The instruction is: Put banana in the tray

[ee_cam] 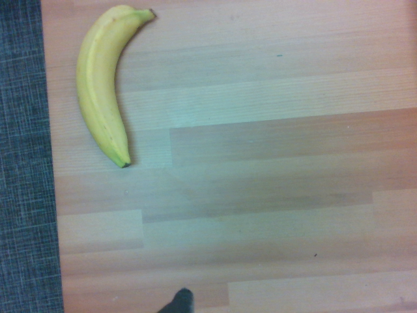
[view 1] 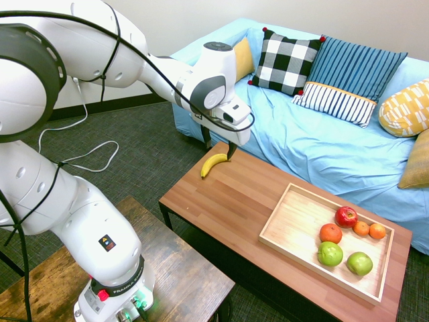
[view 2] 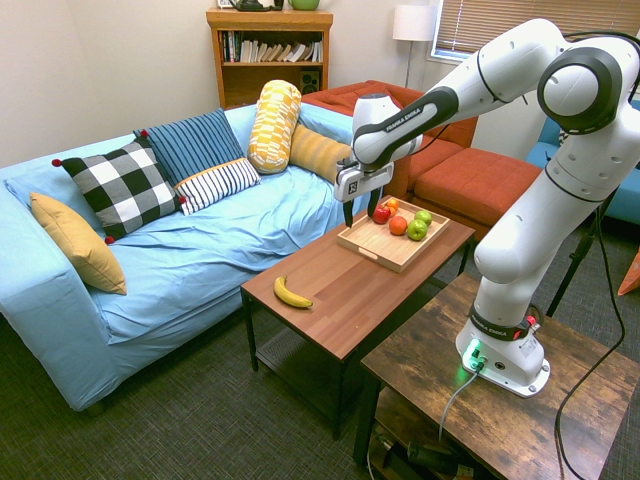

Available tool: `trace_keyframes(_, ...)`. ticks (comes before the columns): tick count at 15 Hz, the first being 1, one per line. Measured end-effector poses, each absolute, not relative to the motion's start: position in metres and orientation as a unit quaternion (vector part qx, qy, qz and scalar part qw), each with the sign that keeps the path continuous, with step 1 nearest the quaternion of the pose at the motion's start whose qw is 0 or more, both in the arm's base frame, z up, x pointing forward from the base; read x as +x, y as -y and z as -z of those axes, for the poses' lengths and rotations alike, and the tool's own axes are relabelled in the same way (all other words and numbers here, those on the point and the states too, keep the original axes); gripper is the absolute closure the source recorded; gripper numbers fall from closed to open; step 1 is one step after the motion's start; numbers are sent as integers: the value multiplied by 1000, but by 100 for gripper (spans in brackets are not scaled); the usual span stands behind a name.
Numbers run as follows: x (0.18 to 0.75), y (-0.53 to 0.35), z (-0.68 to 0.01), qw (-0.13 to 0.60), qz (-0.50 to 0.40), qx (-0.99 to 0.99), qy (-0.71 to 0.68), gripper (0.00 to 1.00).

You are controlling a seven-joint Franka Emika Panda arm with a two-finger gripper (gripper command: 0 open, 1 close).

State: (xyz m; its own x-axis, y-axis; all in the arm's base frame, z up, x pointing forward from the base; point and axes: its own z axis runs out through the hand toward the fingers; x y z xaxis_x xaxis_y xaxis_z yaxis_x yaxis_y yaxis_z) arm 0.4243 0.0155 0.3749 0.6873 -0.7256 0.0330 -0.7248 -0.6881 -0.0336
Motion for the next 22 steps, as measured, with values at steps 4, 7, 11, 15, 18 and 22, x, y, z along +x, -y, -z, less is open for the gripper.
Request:
trace_keyframes(4,436,-20,-368,16,26,-919,-394,0)
trace_keyframes(7,465,-43,-337,24,30,-921,-388,0)
trace_keyframes(11,513,-89,-278,19,21,-920,-391,0)
trace_keyframes(15,557,-134,-216,1,12,-914,-406,0)
trace_keyframes(18,581,-163,-181,-3,9,-909,-416,0)
trace_keyframes(22,594,-182,-146,-12,6,-902,-432,0)
